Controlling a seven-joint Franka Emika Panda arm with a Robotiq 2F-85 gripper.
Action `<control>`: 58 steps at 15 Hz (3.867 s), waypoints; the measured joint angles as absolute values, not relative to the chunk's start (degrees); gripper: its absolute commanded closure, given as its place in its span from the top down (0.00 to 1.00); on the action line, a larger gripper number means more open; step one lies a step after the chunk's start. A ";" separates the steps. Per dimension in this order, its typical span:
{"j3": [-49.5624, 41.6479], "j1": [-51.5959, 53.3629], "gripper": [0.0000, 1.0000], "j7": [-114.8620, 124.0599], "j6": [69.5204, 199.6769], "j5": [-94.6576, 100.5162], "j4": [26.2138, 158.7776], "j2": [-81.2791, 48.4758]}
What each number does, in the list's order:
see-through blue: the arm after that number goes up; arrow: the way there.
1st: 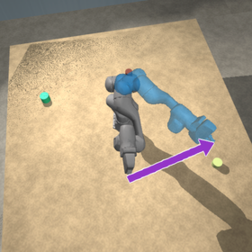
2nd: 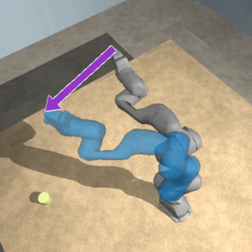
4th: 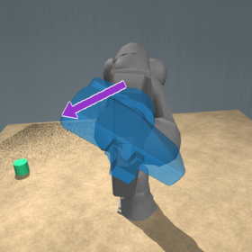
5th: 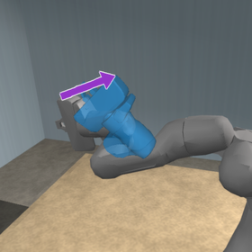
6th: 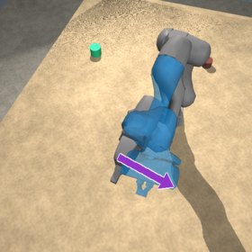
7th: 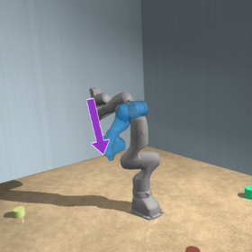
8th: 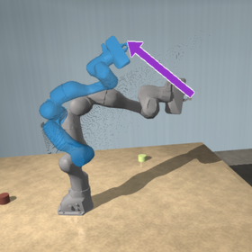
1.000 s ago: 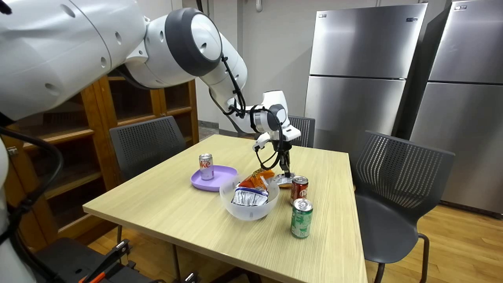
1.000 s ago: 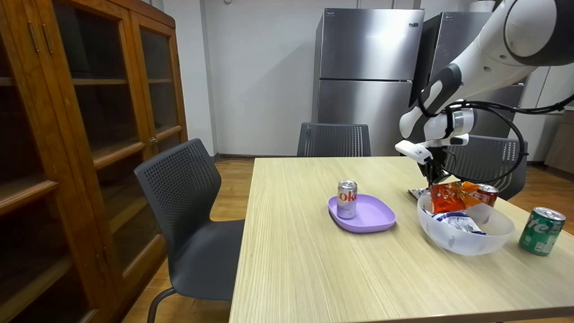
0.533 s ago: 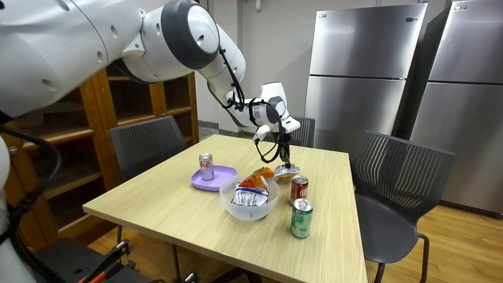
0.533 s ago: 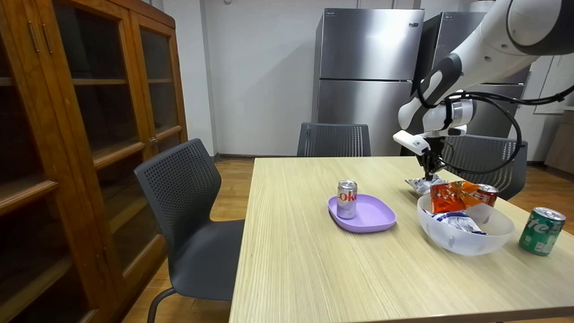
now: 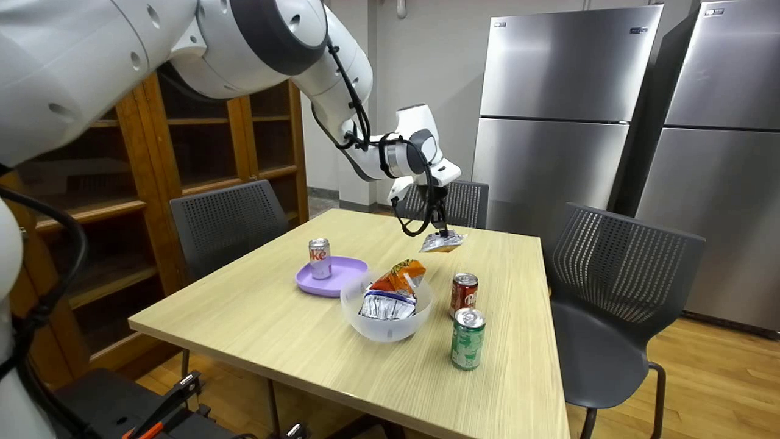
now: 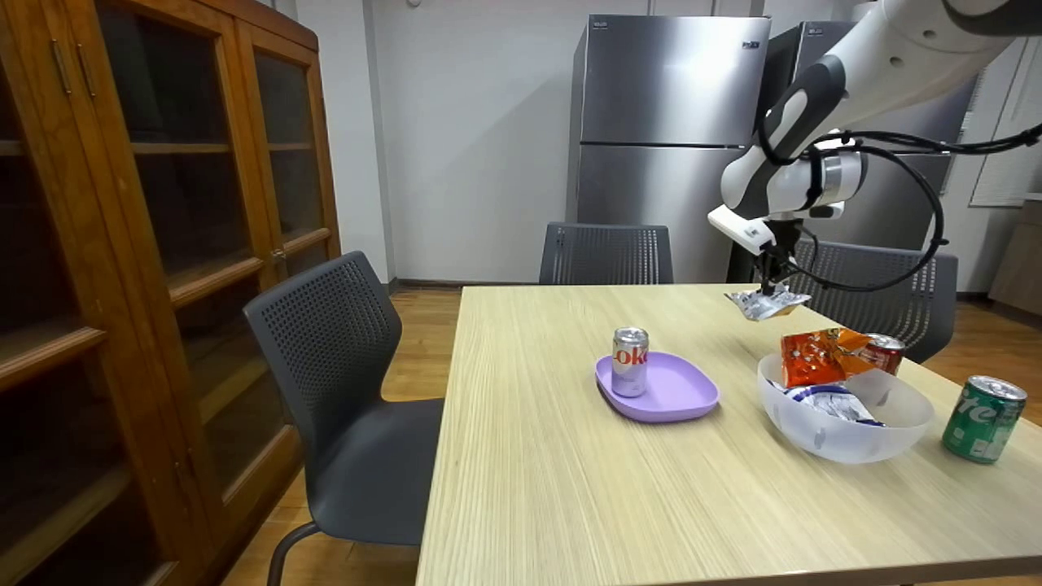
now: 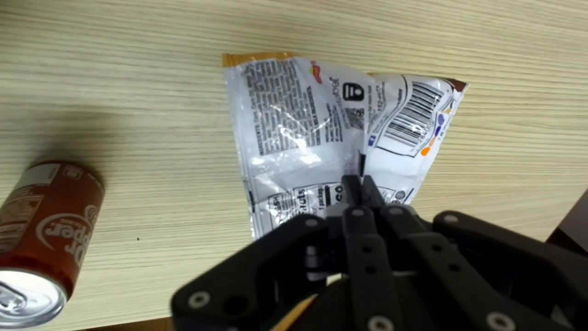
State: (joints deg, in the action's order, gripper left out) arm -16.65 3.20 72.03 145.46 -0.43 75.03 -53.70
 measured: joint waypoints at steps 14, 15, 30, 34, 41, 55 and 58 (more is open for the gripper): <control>-17.80 10.09 0.00 71.32 157.59 6.50 109.38 -28.21; -17.88 10.21 0.00 71.27 157.70 7.58 112.07 -26.15; -16.71 7.19 0.00 70.66 156.82 20.80 135.32 -6.89; -14.98 5.50 0.00 69.69 156.40 20.95 137.21 -6.47; -13.15 4.34 0.00 68.21 153.46 20.95 138.15 -6.54; -11.61 4.06 0.00 66.96 151.70 20.64 137.14 -11.71; -11.62 4.06 0.00 66.96 151.70 20.59 136.60 -12.81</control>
